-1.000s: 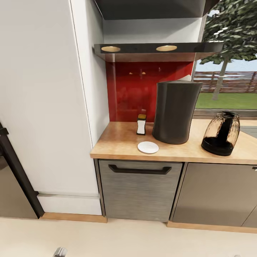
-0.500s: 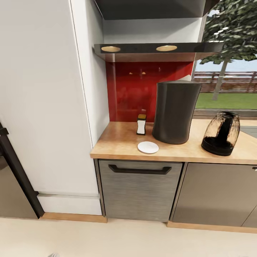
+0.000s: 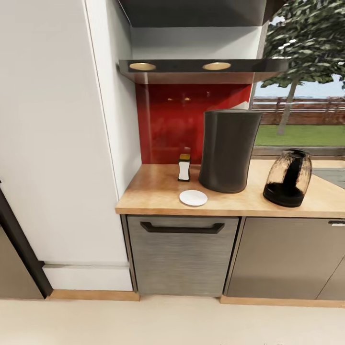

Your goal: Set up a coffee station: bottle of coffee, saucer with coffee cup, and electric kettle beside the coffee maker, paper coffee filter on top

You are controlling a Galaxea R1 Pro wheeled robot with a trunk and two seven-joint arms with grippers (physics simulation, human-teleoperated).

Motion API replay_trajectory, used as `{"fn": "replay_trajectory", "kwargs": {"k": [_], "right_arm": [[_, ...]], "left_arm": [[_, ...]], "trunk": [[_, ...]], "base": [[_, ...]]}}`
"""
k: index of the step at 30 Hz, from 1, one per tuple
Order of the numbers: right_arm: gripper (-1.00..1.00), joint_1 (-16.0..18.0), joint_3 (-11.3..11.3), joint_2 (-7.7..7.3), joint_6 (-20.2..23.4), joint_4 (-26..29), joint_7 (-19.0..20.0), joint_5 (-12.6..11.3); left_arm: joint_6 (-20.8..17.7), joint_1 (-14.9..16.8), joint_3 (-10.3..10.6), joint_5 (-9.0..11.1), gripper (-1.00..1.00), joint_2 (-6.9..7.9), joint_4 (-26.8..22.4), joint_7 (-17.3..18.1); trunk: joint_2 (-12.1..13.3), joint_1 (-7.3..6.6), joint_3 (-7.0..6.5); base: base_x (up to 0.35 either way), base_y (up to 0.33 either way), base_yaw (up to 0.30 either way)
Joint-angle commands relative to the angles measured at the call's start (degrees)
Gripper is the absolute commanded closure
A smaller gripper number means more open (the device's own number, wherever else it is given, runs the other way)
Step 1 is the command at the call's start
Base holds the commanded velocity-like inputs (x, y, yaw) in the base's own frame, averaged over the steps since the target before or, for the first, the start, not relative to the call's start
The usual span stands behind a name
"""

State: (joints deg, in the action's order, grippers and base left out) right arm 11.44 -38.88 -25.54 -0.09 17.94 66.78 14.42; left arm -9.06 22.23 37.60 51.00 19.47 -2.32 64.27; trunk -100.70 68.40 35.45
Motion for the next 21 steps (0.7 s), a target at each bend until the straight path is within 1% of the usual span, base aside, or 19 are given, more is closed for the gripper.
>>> {"fn": "replay_trajectory", "kwargs": {"k": [1, 6, 9, 11, 12, 14, 16, 17, 20, 21], "right_arm": [[-1.0, 0.1, -0.5, 0.04, -0.1, 0.0, 0.3, 0.5], [-1.0, 0.0, -0.5, 0.05, -0.2, -0.1, 0.3, 0.6], [-1.0, 0.0, -0.5, 0.06, -0.2, -0.1, 0.3, 0.6], [-1.0, 0.0, -0.5, 0.05, -0.3, 0.0, 0.3, 0.6], [-1.0, 0.0, -0.5, 0.05, -0.3, 0.0, 0.3, 0.6], [-1.0, 0.0, -0.5, 0.01, -0.3, 0.0, 0.4, 0.5], [-1.0, 0.0, -0.5, 0.02, -0.3, 0.0, 0.4, 0.5], [-1.0, 0.0, -0.5, -0.01, -0.3, 0.0, 0.4, 0.5], [-1.0, 0.0, -0.5, -0.03, -0.3, 0.0, 0.4, 0.5], [-1.0, 0.0, -0.5, -0.03, -0.3, 0.0, 0.4, 0.5]], "left_arm": [[-0.6, 0.0, 0.4, 0.6, -1.0, 0.02, 0.0, 0.2], [-0.6, 0.0, 0.2, 0.6, -1.0, -0.03, 0.0, 0.1], [-0.6, 0.0, 0.2, 0.6, -1.0, -0.04, 0.0, -0.6], [-0.6, 0.0, 0.1, 0.6, -1.0, -0.04, 0.0, -3.1], [-0.6, 0.0, 0.0, 0.6, -1.0, -0.04, 0.0, -3.4], [-0.6, 0.0, -1.0, 0.6, -1.0, -0.04, 0.0, -4.6], [-0.6, 0.0, -1.4, 0.6, -1.0, -0.04, 0.1, -5.5], [-0.7, 0.0, -2.2, 0.6, -1.0, -0.09, 0.3, -9.5], [-0.7, 0.0, -2.8, 0.7, -1.0, -0.58, 0.4, -12.3], [-0.7, 0.0, -3.0, 0.7, -1.0, -0.66, 0.4, -12.7]], "trunk": [[0.0, -0.01, 0.02], [0.0, -0.01, -0.04], [0.0, -0.01, -0.05], [0.0, -0.01, -0.05], [0.0, -0.01, -0.05], [0.0, -0.01, -0.05], [0.0, -0.01, -0.05], [0.0, -0.01, -0.05], [0.0, -0.01, -0.06], [0.0, -0.01, -0.06]], "base": [[0.019, -0.011, -0.197], [0.135, -0.164, -0.064], [0.179, -0.233, -0.025], [0.124, -0.156, -0.152], [0.078, -0.097, -0.192], [0.038, -0.047, -0.226], [0.018, -0.023, -0.243], [0.007, -0.008, -0.253], [0.004, -0.005, -0.255], [0.002, -0.003, -0.257]]}}
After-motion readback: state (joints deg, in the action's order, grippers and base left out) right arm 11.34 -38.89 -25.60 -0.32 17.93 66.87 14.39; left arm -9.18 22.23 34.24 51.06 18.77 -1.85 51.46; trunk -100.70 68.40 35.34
